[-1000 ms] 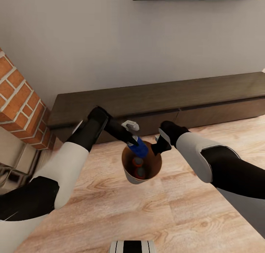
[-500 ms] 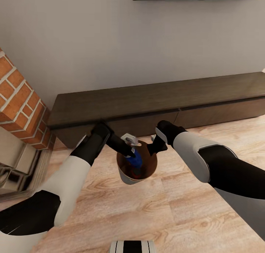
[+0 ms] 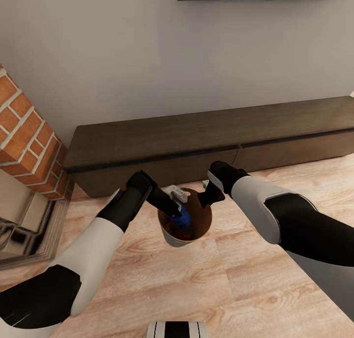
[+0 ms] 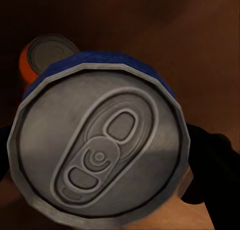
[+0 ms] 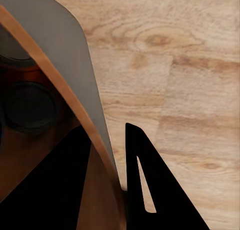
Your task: Put the three can of soda from the living room inside the tash can in the kitchen.
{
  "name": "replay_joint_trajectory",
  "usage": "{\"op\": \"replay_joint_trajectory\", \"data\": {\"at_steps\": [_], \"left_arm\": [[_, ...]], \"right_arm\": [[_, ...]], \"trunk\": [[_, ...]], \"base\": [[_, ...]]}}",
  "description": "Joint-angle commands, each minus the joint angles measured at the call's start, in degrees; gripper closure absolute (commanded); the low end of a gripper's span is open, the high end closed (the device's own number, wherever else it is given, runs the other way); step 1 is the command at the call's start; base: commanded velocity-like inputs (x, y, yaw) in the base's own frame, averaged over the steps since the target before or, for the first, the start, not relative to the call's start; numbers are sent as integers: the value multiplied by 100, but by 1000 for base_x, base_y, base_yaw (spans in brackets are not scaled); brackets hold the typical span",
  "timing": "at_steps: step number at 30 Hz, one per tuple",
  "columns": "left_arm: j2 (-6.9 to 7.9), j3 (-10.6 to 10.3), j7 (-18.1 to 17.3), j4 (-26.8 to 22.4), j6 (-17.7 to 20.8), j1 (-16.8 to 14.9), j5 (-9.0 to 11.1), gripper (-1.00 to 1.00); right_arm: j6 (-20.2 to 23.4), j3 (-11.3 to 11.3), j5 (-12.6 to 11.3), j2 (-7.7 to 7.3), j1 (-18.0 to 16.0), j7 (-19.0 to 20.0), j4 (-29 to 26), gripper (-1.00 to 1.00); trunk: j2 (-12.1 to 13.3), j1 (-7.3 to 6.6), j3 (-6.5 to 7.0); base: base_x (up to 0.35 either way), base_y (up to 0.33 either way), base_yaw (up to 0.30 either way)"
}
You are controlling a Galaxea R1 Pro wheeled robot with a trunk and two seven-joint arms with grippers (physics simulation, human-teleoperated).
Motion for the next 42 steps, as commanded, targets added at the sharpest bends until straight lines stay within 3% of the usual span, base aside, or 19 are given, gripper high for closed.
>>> {"op": "replay_joint_trajectory", "data": {"at_steps": [1, 15, 16, 37, 40, 42], "left_arm": [[27, -24, 64, 377, -111, 8, -223, 100], [31, -117, 135, 411, -113, 58, -220, 100], [31, -118, 132, 408, -113, 58, -220, -100], [104, -95, 83, 296, -168, 59, -211, -100], [112, -83, 44, 161, -292, 59, -211, -100], [129, -68, -156, -208, -340, 59, -211, -100]], "right_arm": [[21, -202, -273, 3, -5, 17, 2, 100], [21, -205, -269, 3, -5, 17, 4, 100], [21, -205, -269, 3, -5, 17, 3, 100], [21, -206, -265, 3, 11, 17, -24, 100], [21, -210, -265, 3, 15, 17, -36, 100], [21, -213, -265, 3, 23, 17, -49, 100]], "trunk": [[0, -1, 1], [0, -1, 1], [0, -1, 1], [0, -1, 1], [0, -1, 1], [0, -1, 1]], "base": [[0, 0, 0], [0, 0, 0], [0, 0, 0], [0, 0, 0], [0, 0, 0], [0, 0, 0]]}}
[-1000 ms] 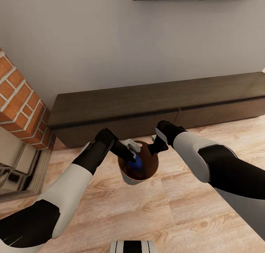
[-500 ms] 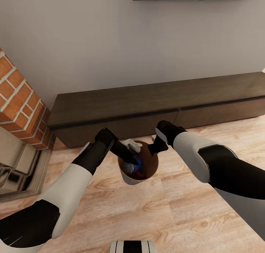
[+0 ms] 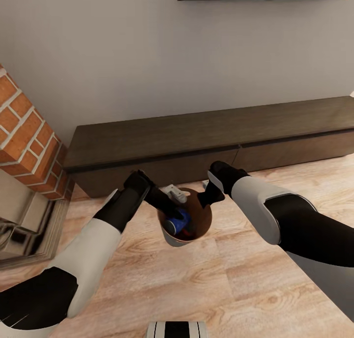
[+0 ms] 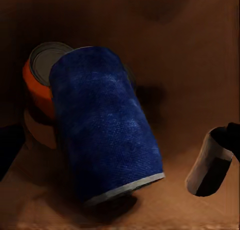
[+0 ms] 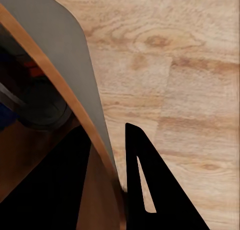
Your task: Put the three can of soda from the living room inside the tash can in the kitchen.
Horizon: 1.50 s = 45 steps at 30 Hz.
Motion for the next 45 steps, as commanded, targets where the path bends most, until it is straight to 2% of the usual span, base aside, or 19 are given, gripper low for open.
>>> {"op": "replay_joint_trajectory", "data": {"at_steps": [1, 4, 7, 9, 11, 12, 13, 15, 16, 17, 21, 24, 29, 30, 32, 34, 38, 41, 45], "left_arm": [[18, 1, -150, -166, -65, 2, -117, -100], [118, 15, -559, -525, -83, 10, -116, -100], [340, 27, -949, -924, -88, 78, -105, -100], [609, 140, -1345, -1295, -111, 146, 28, -100], [824, 474, -1582, -1491, -175, 170, 252, -100], [951, 762, -1705, -1570, -257, 181, 417, -100], [1014, 901, -1762, -1598, -308, 185, 493, -100], [1298, 1401, -1974, -1634, -548, 197, 714, -100], [1372, 1518, -2019, -1631, -604, 198, 750, -100], [1567, 1881, -2122, -1577, -770, 201, 823, -100], [1757, 2627, -2133, -1091, -1274, 204, 863, -100], [1786, 2839, -1824, -635, -1581, 204, 853, -100], [1762, 2961, 449, 684, -2389, 204, 884, -100], [1757, 2968, 810, 925, -2554, 204, 889, -100], [1749, 2978, 1142, 1178, -2752, 204, 892, -100], [1741, 2985, 1351, 1295, -2872, 254, 897, -100], [1727, 3009, 1828, 1360, -3266, 670, 980, -100], [1729, 3006, 2045, 1377, -3641, 951, 1384, -100], [1721, 2999, 2292, 1387, -4108, 1322, 1678, -100]], "right_arm": [[21, -217, -274, 3, 0, 19, -4, 100], [21, -217, -274, 1, 3, 19, -8, 100], [21, -217, -274, -8, 9, 19, -10, 100], [21, -216, -274, -14, 12, 19, -10, 100], [21, -213, -273, -18, 13, 19, -10, 100], [21, -212, -273, -19, 13, 19, -10, 100], [21, -213, -273, -21, 13, 19, -10, 100], [21, -219, -271, -30, 17, 19, -10, 100], [21, -220, -270, -32, 18, 19, -10, 100], [21, -223, -268, -35, 20, 19, -10, 100], [21, -229, -266, -42, 22, 19, -10, 100], [21, -232, -264, -47, 22, 19, -10, 100], [21, -222, -258, -84, 30, 19, -11, 100], [21, -220, -257, -132, 30, 18, -11, 100], [21, -219, -257, -228, 31, 19, -11, 100], [21, -218, -257, -379, 34, 22, -6, 100], [21, -225, -264, -870, 81, 68, 17, 100], [21, -231, -271, -1352, 207, 94, 11, 100], [21, -234, -347, -1825, 358, 118, 1, 100]], "trunk": [[0, 0, 0], [0, 0, 0], [0, 0, 0], [0, 0, 0], [0, 0, 0], [0, 0, 0], [0, 0, 0], [0, 0, 0], [0, 0, 0], [0, 0, 0], [0, 0, 0], [0, 0, 0], [0, 0, 0], [0, 0, 0], [0, 0, 0], [0, 0, 0], [0, 0, 0], [0, 0, 0], [0, 0, 0]], "base": [[0, 0, 0], [0, 0, 0], [0, 0, 0], [0, 0, 0], [0, 0, 0], [0, 0, 0], [0, 0, 0], [0, 0, 0], [0, 0, 0], [0, 0, 0], [0, 0, 0], [0, 0, 0], [0, 0, 0], [0, 0, 0], [0, 0, 0], [0, 0, 0], [0, 0, 0], [0, 0, 0], [0, 0, 0]]}}
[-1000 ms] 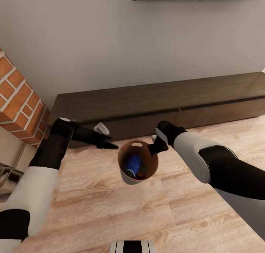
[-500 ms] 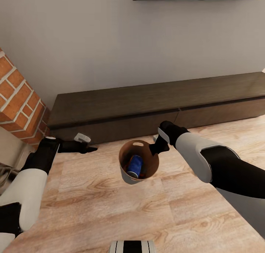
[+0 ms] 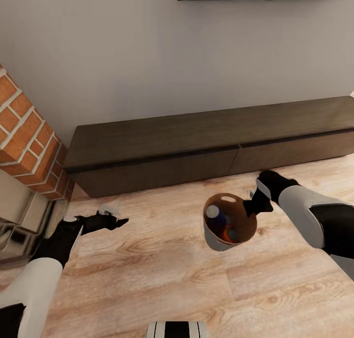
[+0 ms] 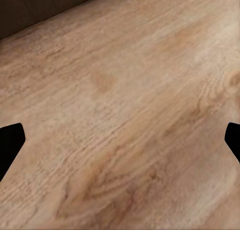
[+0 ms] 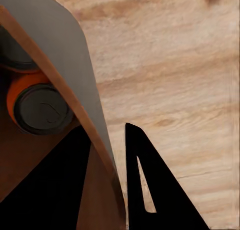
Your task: Put the three can of soda from the living room inside the tash can in the kitchen.
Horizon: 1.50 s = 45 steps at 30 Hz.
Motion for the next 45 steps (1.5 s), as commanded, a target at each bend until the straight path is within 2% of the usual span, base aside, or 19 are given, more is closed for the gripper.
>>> {"op": "replay_joint_trajectory", "data": {"at_steps": [1, 3, 7, 18, 30, 36, 43, 45], "left_arm": [[-4, -2, 89, -3, -181, 100, 40, -100], [-25, -8, 273, -15, -410, 290, 86, -100], [-61, -10, 376, 39, -502, 395, 104, -100], [-111, -11, 402, 52, -527, 581, 108, -100], [-150, -11, 403, 59, -532, 597, 102, -100], [-150, -11, 396, 43, -540, 597, 107, -100], [-152, -11, 394, 56, -541, 597, 108, -100], [-154, -11, 394, 55, -541, 597, 108, -100]], "right_arm": [[20, -198, -345, -128, 52, 20, -5, 100], [20, -194, -570, -320, 220, 31, -14, 100], [20, -192, -676, -407, 431, 35, -31, 100], [20, -192, -697, -438, 711, 28, -37, 100], [-18, -184, -697, -487, 737, 28, -38, 100], [-21, -183, -697, -484, 761, 28, -40, 100], [-21, -183, -697, -483, 769, 28, -40, 100], [-21, -183, -697, -481, 770, 28, -43, 100]], "trunk": [[-40, 21, -17], [-121, 65, -53], [-281, 153, -125], [-722, 395, -322], [-1203, 658, -538], [-1203, 658, -538], [-1484, 812, -663], [-1484, 812, -663]], "base": [[0, 0, 0], [0, 0, 0], [0, 0, 0], [0, 0, 0], [0, 0, 0], [0, 0, 0], [0, 0, 0], [0, 0, 0]]}}
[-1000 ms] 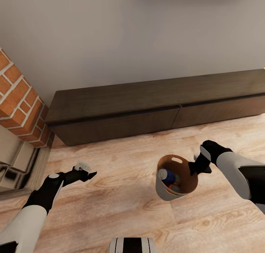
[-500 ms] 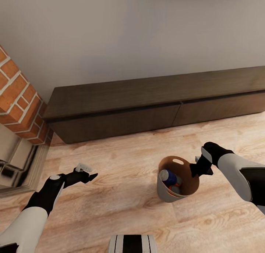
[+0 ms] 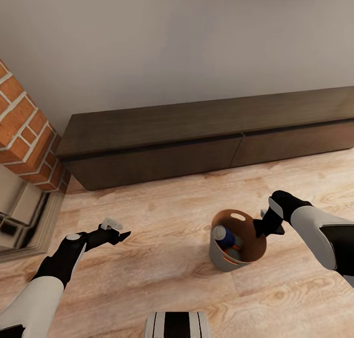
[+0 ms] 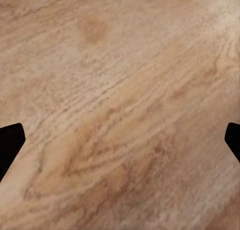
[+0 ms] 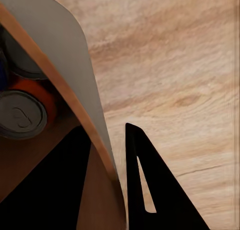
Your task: Put the three can of soda from the living room inside the tash can in the kitchen.
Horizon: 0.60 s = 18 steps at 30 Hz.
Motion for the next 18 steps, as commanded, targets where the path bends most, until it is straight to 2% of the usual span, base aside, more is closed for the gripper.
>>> {"op": "replay_joint_trajectory", "data": {"at_steps": [1, 5, 11, 13, 18], "left_arm": [[1, 0, 0, -1, 0, 0, 0, -100], [-4, 0, 0, -3, 0, 5, 0, -100], [-5, 0, 0, 4, 4, 8, -5, -100], [-5, 0, 0, 4, 6, 8, -7, -100], [-5, 0, -11, -2, 1, 8, -2, -100]], "right_arm": [[12, -112, -132, 3, -1, 6, 0, 100], [12, -105, -132, 8, -1, 6, -2, 100], [12, -103, -132, 16, -1, 6, -3, 100], [12, -103, -132, 16, -1, 6, -3, 100], [12, -111, -133, 22, -1, 6, -7, 100]], "trunk": [[0, -1, 0], [0, -1, 0], [-240, 131, -107], [-243, 136, -152], [-243, 136, -152]], "base": [[0, 0, 0], [0, 0, 0], [0, 0, 0], [0, 0, 0], [0, 0, 0]]}}
